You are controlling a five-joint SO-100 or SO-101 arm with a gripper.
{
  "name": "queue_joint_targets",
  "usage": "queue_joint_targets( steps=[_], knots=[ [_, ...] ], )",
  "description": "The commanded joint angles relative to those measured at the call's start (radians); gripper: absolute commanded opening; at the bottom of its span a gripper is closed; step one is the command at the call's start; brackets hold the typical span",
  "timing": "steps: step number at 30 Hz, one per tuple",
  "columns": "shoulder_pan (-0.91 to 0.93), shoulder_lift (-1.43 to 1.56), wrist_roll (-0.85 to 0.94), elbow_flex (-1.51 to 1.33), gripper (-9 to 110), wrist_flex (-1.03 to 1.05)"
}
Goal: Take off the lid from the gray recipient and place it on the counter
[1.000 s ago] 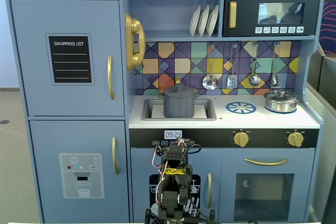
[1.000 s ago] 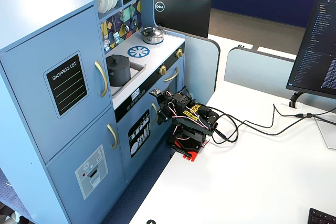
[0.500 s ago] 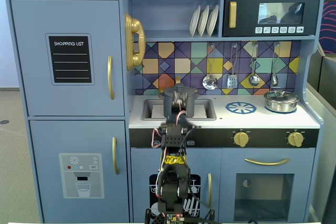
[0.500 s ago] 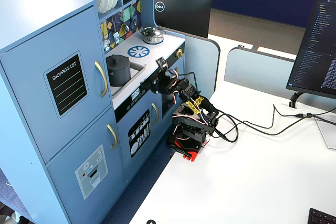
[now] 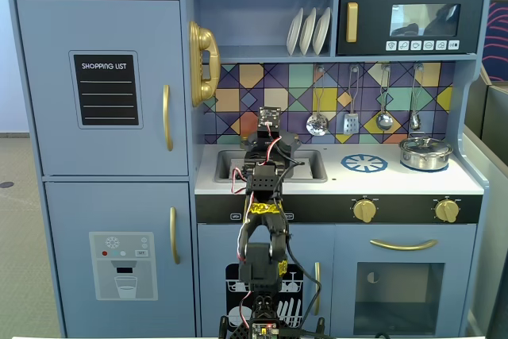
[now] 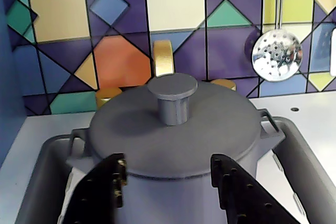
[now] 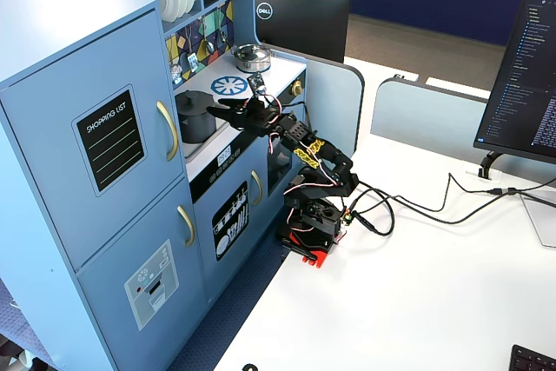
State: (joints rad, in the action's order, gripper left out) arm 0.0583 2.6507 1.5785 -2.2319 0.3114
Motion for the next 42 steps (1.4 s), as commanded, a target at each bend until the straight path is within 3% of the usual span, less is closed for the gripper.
queue_joint_targets(
  steps=[1, 30, 35, 42],
  knots=[
    [0.002, -0.066, 0.014, 0.067, 15, -0.084],
    [-0.008, -0.640, 0.031, 0.436, 12, -0.247],
    [-0.014, -0.664, 0.034, 0.442, 0, -0.276],
    [-0.020, -0.638, 0.028, 0.465, 0, -0.327]
  ],
)
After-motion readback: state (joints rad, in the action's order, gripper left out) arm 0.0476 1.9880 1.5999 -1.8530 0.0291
